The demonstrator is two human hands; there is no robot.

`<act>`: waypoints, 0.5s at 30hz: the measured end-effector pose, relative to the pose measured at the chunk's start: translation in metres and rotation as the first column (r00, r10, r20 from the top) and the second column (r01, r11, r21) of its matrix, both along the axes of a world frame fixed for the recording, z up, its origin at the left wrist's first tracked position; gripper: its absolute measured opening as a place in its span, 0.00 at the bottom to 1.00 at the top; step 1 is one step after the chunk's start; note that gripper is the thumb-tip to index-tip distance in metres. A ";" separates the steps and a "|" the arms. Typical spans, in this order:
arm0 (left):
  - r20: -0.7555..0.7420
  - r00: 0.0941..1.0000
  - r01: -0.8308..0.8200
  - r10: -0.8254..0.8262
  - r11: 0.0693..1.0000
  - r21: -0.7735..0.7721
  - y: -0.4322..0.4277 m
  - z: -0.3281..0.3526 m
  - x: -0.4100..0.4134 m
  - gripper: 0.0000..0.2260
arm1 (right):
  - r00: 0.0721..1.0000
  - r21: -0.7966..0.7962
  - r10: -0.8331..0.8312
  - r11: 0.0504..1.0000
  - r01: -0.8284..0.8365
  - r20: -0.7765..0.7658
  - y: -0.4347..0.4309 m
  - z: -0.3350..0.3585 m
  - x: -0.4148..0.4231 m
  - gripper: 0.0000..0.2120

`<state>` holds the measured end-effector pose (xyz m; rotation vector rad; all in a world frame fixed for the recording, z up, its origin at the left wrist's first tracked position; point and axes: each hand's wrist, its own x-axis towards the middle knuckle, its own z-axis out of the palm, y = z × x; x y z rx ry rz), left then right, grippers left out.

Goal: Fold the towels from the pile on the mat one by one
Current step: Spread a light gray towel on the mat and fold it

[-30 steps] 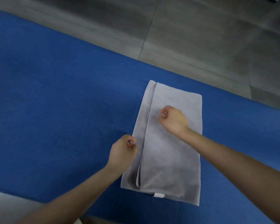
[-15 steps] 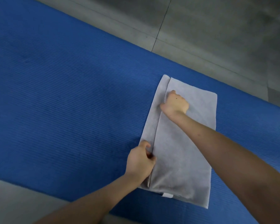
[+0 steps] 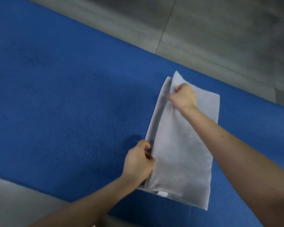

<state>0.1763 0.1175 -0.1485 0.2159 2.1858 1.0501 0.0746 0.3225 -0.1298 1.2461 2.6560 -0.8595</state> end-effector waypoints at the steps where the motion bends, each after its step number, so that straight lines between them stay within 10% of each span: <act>1: -0.017 1.000 -0.003 0.002 0.999 -0.037 -0.005 -0.002 -0.001 0.10 | 0.999 -0.074 0.036 0.997 -0.037 -0.010 -0.006 -0.004 0.001 0.07; 15: -0.046 0.982 0.165 -0.181 0.957 -0.237 -0.035 0.003 -0.036 0.24 | 0.817 0.373 0.553 0.731 -0.571 0.166 0.068 -0.021 0.172 0.26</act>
